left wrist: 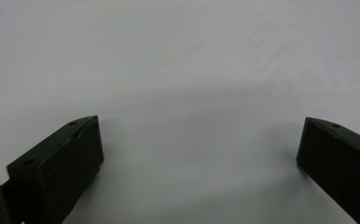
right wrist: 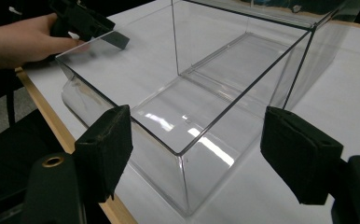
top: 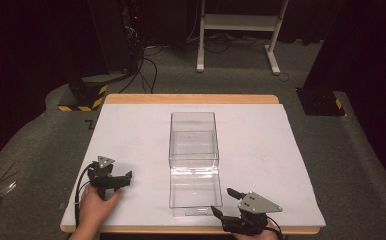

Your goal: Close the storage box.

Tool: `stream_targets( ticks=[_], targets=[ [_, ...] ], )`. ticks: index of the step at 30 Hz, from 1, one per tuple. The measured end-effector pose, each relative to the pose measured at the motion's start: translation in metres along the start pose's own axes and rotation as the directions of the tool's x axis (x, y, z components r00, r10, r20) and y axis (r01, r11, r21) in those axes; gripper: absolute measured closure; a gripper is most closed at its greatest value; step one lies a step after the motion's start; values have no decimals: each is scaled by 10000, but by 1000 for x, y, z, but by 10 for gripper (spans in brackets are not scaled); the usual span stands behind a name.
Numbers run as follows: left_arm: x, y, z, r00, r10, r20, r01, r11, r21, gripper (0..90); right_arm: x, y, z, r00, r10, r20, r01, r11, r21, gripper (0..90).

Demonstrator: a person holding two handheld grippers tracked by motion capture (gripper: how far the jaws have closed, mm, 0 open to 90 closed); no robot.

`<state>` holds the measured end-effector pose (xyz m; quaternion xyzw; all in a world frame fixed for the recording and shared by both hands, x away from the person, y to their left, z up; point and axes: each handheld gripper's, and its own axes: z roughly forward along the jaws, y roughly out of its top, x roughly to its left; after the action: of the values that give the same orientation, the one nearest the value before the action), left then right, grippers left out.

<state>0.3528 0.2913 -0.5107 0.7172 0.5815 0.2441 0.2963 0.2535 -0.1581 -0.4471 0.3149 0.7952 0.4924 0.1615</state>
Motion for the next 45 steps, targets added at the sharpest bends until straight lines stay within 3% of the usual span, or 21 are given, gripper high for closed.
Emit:
stream_targets(
  ticks=[8,30,37,45],
  targets=[
    [0,0,0,10000,-1,1,1,10000,-1,6,-1,-5,7,9998,-71,-185,74,9998,171,242],
    [0,0,0,10000,-3,13,3,10000,9,6,-10,4,22,9998,50,202,-47,9999,-150,251],
    [0,0,0,10000,0,16,0,10000,10,6,-7,3,18,9998,-49,191,54,9996,-264,261],
    [0,0,0,10000,-5,16,5,10000,10,6,-7,-3,17,9994,-91,348,91,10000,14,268]
  ],
)
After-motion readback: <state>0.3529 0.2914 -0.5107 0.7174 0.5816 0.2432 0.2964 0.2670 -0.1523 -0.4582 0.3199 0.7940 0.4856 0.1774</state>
